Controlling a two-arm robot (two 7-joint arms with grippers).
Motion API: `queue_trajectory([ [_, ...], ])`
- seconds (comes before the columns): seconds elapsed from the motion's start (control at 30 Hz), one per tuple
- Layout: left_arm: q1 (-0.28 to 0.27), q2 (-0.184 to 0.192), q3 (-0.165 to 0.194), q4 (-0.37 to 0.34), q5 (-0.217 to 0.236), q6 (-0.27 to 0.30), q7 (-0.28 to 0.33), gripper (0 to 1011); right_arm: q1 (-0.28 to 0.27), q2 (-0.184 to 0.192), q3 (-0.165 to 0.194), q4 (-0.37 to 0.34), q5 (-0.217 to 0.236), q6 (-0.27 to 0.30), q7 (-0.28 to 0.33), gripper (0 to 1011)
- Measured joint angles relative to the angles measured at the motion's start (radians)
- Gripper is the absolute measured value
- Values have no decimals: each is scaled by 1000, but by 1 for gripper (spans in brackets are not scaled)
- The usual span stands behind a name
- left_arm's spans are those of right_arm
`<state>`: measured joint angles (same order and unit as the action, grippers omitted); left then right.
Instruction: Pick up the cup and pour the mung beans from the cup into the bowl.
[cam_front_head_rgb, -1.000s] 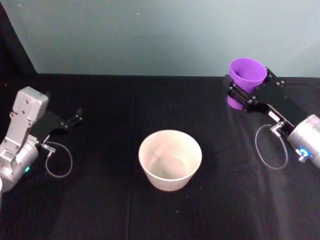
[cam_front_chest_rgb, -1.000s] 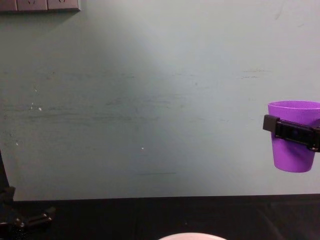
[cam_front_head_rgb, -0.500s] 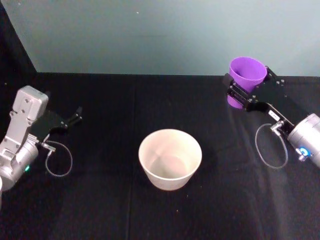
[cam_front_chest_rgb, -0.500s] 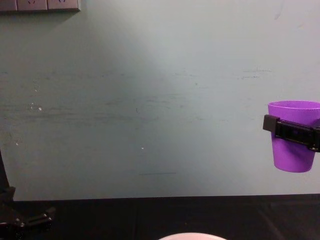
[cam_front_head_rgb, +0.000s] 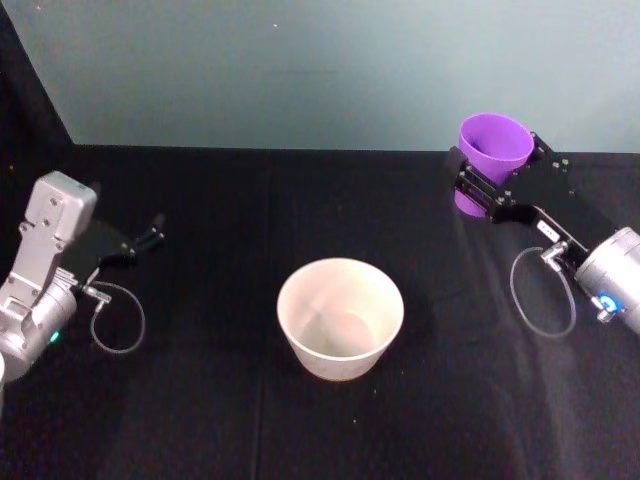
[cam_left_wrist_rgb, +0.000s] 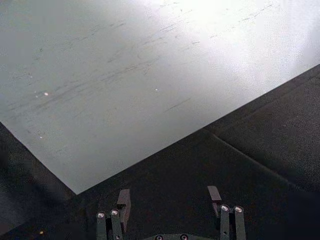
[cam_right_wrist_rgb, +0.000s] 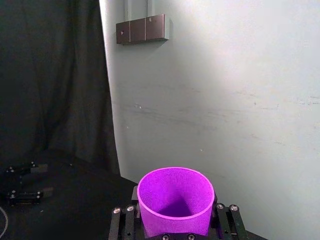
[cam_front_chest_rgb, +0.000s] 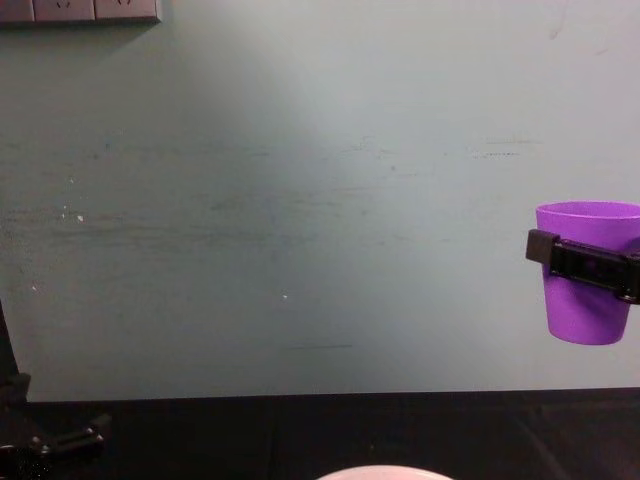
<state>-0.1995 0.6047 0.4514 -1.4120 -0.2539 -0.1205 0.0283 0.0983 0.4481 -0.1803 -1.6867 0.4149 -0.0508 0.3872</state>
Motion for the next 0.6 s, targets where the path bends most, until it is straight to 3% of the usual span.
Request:
queue_trajectory([
  [0.4,0,0,0,0,0,0,0,1000,1,0,-1,1,0,-1,0,741],
  [0.6,0,0,0,0,0,0,0,1000,22,-8,-17,28,-16,-30,3,741],
])
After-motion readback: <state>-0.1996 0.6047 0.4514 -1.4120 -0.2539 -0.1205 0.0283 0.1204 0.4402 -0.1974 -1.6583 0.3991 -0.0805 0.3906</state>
